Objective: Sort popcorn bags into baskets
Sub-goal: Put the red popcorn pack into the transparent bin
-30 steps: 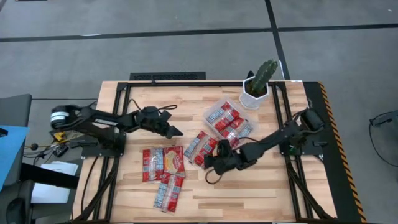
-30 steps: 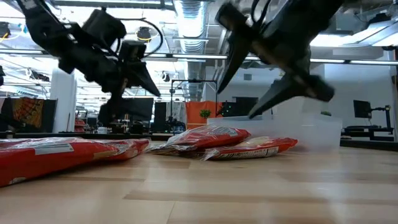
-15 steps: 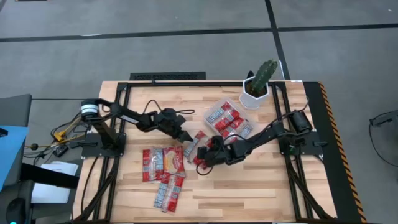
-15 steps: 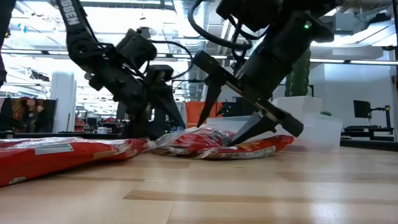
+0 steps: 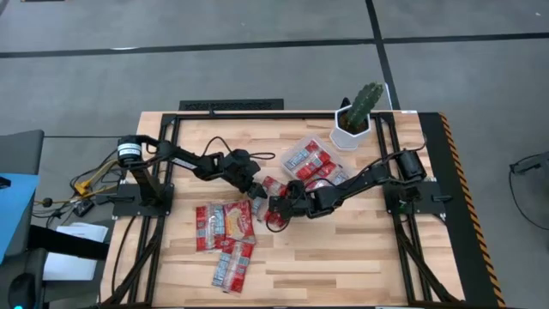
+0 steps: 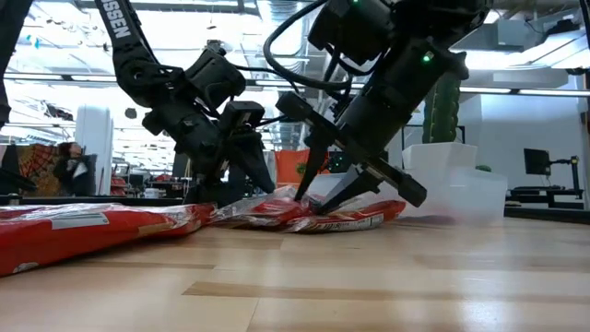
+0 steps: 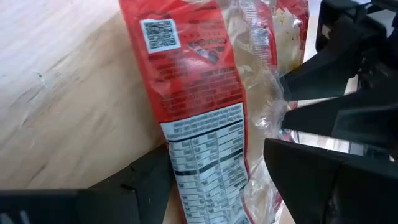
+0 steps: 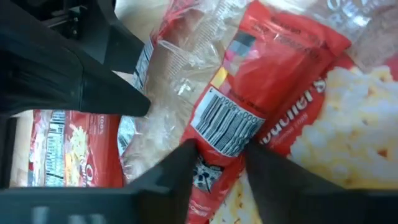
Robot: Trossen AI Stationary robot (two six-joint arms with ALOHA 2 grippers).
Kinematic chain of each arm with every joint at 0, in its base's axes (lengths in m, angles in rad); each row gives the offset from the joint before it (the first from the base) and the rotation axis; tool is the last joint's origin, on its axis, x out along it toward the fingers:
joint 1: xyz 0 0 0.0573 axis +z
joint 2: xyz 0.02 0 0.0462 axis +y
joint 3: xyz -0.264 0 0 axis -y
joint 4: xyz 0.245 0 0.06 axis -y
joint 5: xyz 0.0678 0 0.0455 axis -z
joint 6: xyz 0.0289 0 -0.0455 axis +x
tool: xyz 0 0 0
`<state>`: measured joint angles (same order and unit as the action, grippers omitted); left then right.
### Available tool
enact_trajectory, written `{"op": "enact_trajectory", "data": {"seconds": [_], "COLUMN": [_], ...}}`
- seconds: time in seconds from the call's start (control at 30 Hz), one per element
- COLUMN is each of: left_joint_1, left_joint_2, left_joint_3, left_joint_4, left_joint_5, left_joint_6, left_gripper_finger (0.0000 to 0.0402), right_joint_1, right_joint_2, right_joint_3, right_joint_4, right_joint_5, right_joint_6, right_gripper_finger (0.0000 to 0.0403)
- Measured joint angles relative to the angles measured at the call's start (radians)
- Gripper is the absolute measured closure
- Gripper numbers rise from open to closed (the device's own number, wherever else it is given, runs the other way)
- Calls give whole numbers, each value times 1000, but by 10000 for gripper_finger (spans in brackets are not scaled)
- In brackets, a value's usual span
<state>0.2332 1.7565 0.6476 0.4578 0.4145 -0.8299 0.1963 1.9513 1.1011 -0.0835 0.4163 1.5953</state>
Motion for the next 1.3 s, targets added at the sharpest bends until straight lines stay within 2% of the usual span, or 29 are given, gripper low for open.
{"op": "enact_trajectory", "data": {"seconds": [0.2,0.27,0.53,0.8,1.13,1.3], "left_joint_1": [-10,-10,-9,-12,-11,-12], "left_joint_2": [0,0,2,-5,-82,-105], "left_joint_3": [0,0,0,0,51,104], "left_joint_4": [-4,-4,9,46,87,85], "left_joint_5": [-7,-7,18,158,186,189], "left_joint_6": [4,2,-33,-107,-150,-158], "left_gripper_finger": [168,168,168,168,168,168], "right_joint_1": [-21,-20,-7,7,4,-3], "right_joint_2": [-1,-6,-31,-99,-224,-301], "right_joint_3": [-1,-1,-2,-2,-2,-1], "right_joint_4": [18,14,5,-38,-158,-286], "right_joint_5": [-3,-1,-20,2,97,153], "right_joint_6": [-75,-84,-79,-79,-78,-53], "right_gripper_finger": [374,391,397,400,402,402]}}
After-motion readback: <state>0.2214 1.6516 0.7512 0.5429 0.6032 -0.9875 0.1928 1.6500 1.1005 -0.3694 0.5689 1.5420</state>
